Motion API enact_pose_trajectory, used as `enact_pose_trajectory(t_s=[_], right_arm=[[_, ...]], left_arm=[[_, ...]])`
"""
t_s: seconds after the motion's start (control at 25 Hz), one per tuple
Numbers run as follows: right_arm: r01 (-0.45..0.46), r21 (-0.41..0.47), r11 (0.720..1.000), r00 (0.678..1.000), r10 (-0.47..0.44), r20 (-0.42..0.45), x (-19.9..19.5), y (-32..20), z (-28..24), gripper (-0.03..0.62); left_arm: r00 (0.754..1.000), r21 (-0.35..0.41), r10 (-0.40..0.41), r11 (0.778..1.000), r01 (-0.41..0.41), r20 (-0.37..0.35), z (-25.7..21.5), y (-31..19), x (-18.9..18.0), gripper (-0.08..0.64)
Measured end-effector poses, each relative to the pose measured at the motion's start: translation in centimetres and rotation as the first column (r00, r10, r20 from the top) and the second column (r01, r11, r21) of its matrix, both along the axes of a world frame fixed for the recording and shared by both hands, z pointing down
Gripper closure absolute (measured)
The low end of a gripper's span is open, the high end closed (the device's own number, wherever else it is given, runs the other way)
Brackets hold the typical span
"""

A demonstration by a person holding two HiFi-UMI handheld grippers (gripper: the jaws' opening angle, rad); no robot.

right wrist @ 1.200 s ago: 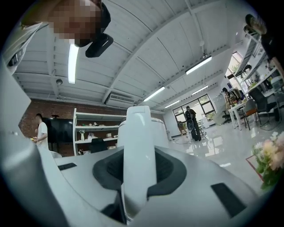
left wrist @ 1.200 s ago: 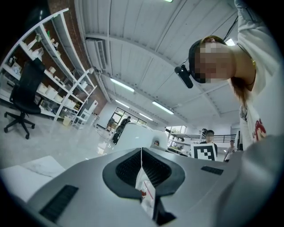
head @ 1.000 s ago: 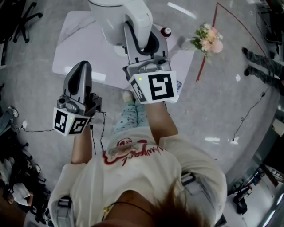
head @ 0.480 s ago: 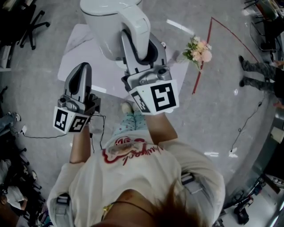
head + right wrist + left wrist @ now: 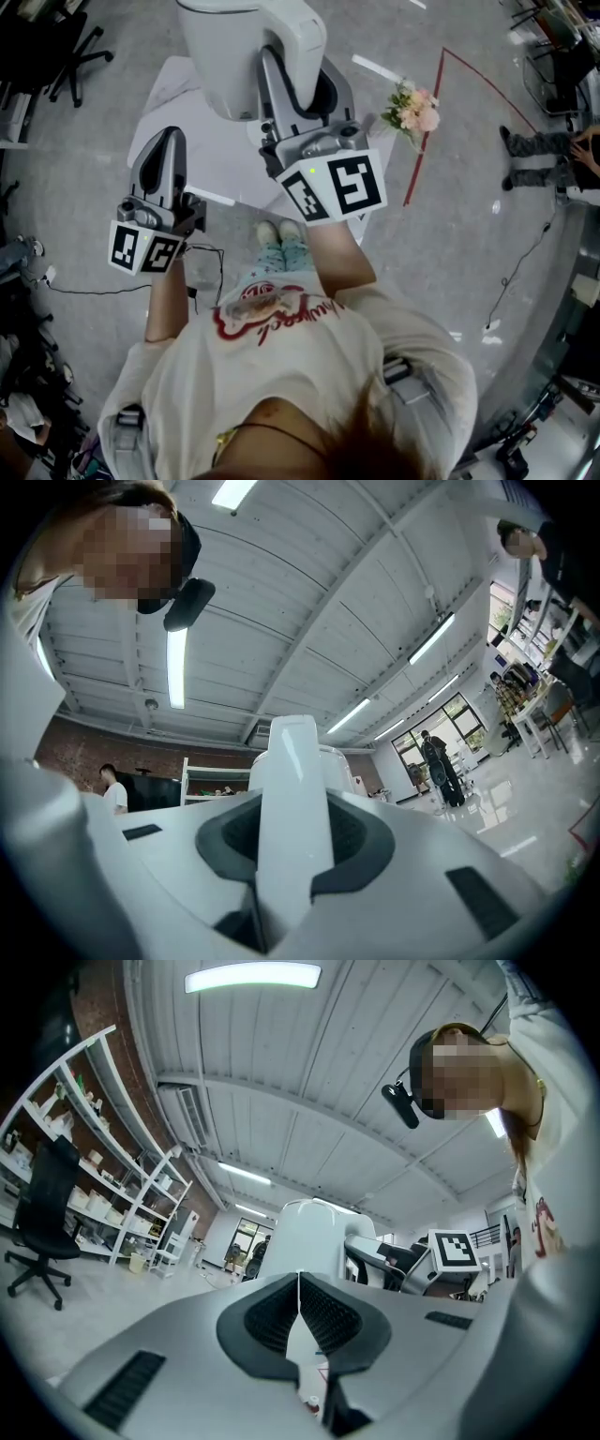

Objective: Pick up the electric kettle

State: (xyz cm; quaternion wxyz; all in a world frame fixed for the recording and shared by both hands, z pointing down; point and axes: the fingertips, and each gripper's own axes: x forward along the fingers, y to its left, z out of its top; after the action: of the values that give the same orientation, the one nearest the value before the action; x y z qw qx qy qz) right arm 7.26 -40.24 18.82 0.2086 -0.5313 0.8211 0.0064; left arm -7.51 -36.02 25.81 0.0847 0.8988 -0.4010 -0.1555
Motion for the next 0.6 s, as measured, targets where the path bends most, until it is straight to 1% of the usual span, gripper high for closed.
enact_pose_trajectory(t_s=[0.16,0.4,0.6], right_arm=[[-0.029,0.041,0.999,0.999,0.03,-0.021,0.5,0.4,-2.7,0.489],[-0.07,0.093,0.993,0.997,0.073,-0.031,1.2,2.2,-5.9,0.489],[-0.097,0.109,0.989,0.993,0.104,-0.059,1.6,4.1,-7.2,0.489]], left_arm=[[1.0,0.032,0.0,0.999,0.0,0.01,-1.7,1.3,0.4,0.547],[0.999,0.056,0.0,0.998,-0.002,0.038,-3.5,2.7,1.0,0.548],[0.998,0.104,-0.035,0.994,0.029,0.059,-6.6,2.9,2.0,0.546]])
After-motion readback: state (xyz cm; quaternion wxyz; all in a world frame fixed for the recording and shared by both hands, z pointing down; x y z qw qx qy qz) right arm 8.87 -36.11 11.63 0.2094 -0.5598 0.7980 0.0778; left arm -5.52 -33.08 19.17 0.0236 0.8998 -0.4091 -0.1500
